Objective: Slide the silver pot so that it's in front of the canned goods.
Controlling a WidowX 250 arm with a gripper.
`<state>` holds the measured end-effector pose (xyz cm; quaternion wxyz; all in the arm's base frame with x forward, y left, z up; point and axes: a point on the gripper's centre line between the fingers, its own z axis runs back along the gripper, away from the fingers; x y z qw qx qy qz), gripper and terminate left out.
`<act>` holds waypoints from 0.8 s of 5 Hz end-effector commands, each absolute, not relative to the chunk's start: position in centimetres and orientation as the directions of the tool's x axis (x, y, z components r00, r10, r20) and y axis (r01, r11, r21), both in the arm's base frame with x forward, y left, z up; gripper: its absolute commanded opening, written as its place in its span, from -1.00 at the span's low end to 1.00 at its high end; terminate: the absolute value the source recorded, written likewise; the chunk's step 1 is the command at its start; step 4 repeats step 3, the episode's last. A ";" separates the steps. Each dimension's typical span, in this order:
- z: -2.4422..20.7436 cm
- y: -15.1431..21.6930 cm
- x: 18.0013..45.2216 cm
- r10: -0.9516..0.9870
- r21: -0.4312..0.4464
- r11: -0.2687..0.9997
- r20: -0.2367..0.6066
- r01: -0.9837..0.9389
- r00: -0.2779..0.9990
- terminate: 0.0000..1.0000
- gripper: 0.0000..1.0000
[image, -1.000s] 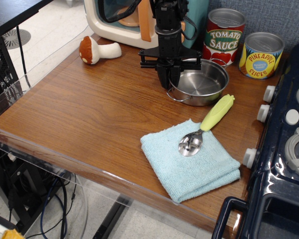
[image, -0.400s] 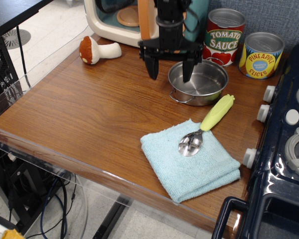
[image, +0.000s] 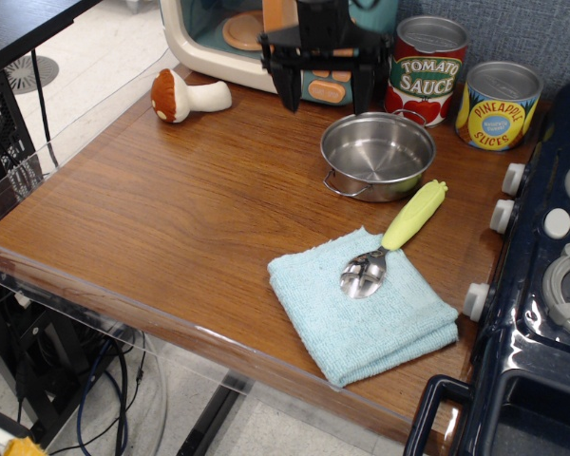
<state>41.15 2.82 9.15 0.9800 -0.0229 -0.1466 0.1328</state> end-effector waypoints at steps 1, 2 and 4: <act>12.0 4.7 40.0 0.268 -0.128 0.963 0.333 -0.238 0.904 -1.00 1.00; 12.0 4.7 40.0 0.268 -0.128 0.963 0.333 -0.238 0.904 -1.00 1.00; 12.0 4.7 40.0 0.268 -0.128 0.963 0.333 -0.238 0.904 1.00 1.00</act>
